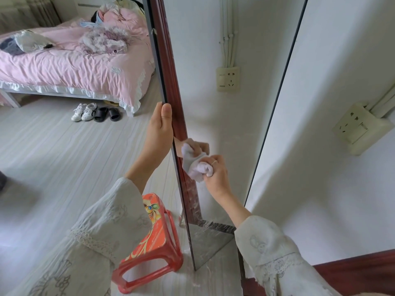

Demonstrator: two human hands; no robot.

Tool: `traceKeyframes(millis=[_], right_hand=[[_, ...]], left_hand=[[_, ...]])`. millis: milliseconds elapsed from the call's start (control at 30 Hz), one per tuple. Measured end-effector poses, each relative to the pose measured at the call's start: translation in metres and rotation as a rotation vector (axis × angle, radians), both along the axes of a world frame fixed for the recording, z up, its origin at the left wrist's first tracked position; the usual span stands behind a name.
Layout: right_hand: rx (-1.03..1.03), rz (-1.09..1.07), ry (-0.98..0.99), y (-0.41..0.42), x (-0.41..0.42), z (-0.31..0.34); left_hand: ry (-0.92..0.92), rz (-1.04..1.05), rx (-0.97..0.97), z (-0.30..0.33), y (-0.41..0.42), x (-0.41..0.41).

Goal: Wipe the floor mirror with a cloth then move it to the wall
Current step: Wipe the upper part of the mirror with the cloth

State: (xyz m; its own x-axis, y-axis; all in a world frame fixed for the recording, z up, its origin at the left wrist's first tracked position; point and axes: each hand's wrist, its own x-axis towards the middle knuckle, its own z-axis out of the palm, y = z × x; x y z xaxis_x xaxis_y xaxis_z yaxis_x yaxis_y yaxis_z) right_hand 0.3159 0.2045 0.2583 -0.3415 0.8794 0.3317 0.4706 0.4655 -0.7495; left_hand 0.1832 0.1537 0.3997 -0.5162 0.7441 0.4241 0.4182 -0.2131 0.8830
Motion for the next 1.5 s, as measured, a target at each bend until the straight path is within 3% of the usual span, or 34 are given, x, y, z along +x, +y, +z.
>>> traceKeyframes(millis=[133,400,533,733,967,1100,1233,1400,1500], right_hand=[[-0.058,-0.002,-0.084,-0.001,0.012,0.003],[0.185,-0.133,0.173,0.049,0.016,0.1],[0.041,-0.174,0.183,0.047,0.018,0.061],[-0.23,-0.193,-0.044,0.038,0.028,-0.003],[-0.311,0.011,0.155,0.021,0.034,0.002],[-0.346,-0.109,0.189,0.021,0.022,-0.023],[-0.336,-0.105,0.326,0.015,0.011,-0.001],[-0.598,-0.188,0.343,0.02,0.022,0.007],[-0.539,-0.316,0.495,0.032,0.038,0.024]], left_hand=[[0.023,-0.003,0.0,-0.002,-0.001,-0.001],[0.013,-0.004,0.016,0.0,-0.002,0.003],[-0.002,0.0,0.019,0.001,-0.001,0.003],[0.018,0.031,0.005,-0.004,0.003,0.0],[0.016,0.03,0.011,-0.002,0.002,0.003],[0.005,0.03,0.01,-0.002,0.001,0.004],[0.011,0.037,0.003,0.0,0.001,0.006],[0.011,0.02,-0.009,0.0,0.0,0.005],[0.011,0.021,-0.01,-0.002,0.0,0.004]])
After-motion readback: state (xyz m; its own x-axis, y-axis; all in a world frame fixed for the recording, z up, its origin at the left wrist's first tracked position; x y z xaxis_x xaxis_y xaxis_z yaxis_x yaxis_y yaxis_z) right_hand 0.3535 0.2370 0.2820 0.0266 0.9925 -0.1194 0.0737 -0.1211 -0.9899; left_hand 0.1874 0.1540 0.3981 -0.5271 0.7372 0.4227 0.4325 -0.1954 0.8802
